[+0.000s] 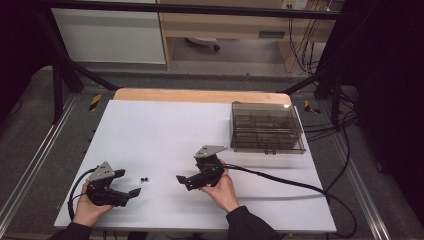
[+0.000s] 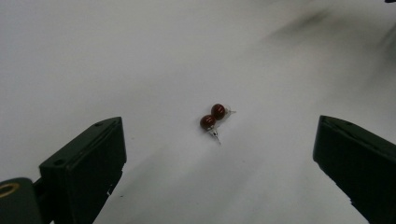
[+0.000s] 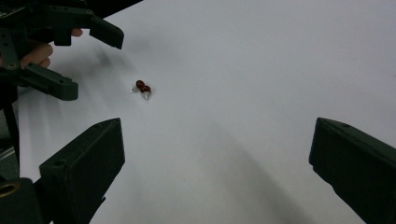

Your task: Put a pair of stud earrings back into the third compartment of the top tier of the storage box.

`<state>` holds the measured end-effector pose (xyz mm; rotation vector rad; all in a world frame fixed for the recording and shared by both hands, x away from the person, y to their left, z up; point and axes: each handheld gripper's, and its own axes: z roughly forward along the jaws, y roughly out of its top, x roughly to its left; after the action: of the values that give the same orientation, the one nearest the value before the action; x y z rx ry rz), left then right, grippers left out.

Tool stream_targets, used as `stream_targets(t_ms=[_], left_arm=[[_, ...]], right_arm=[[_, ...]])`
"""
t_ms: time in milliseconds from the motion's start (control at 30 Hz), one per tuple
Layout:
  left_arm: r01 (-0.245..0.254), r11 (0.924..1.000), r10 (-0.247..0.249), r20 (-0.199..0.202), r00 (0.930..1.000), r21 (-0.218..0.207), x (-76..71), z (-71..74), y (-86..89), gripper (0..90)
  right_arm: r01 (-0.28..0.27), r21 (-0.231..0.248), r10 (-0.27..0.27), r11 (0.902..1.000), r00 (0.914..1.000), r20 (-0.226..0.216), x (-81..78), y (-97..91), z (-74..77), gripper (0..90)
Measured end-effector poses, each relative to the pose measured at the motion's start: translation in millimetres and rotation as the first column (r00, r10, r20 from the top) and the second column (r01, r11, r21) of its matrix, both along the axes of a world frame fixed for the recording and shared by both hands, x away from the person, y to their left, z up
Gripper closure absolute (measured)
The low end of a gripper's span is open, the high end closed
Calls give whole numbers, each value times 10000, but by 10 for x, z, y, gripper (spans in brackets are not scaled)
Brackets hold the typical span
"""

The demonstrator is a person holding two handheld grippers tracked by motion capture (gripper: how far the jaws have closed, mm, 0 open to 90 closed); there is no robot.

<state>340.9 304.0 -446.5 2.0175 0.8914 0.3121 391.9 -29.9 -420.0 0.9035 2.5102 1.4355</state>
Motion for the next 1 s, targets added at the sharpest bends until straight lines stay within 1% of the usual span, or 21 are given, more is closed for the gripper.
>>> stream_targets(t_ms=[100, 367, 400, 467, 533, 667, 800, 900, 933, 1000], left_arm=[[12, 10000, -12, -23, 10000, 32, -1, -3, 0, 28], [19, 9999, -18, -57, 10000, 123, 0, -11, -3, 28], [19, 9999, -18, -51, 10000, 146, -1, -11, -5, 28], [14, 9999, -14, -40, 10000, 157, -2, -11, -7, 28], [18, 9999, -17, -47, 10000, 168, -1, -12, -8, 28], [22, 9998, -21, -51, 10000, 182, 0, -14, -7, 28], [36, 9998, -35, -52, 10000, 206, 1, -15, -7, 28], [32, 9998, -30, -85, 10000, 202, 6, -18, -1, 28], [22, 9998, -20, -92, 10000, 195, 6, -19, 0, 28], [21, 9998, -20, -76, 10000, 188, 2, -16, 1, 28]], right_arm=[[-129, -144, 129, 9998, 9999, 19, 40, 139, -7, 43], [-381, -238, 378, 9990, 9992, -113, 161, 441, -57, 69], [-449, -182, 447, 9988, 9989, -116, 174, 473, -65, 75], [-501, -346, 496, 9981, 9987, -140, 196, 546, -78, 83], [-666, -484, 665, 9966, 9978, -49, 211, 617, -92, 98], [-966, -584, 966, 9936, 9953, -41, 215, 767, -106, 137], [-1336, -860, 1345, 9873, 9909, 52, 224, 923, -133, 175], [-1555, -1026, 1556, 9825, 9878, -69, 234, 1023, -168, 217], [-1598, -1055, 1597, 9815, 9871, -97, 234, 1055, -179, 245], [-1719, -959, 1710, 9804, 9851, -180, 236, 1096, -200, 285]])
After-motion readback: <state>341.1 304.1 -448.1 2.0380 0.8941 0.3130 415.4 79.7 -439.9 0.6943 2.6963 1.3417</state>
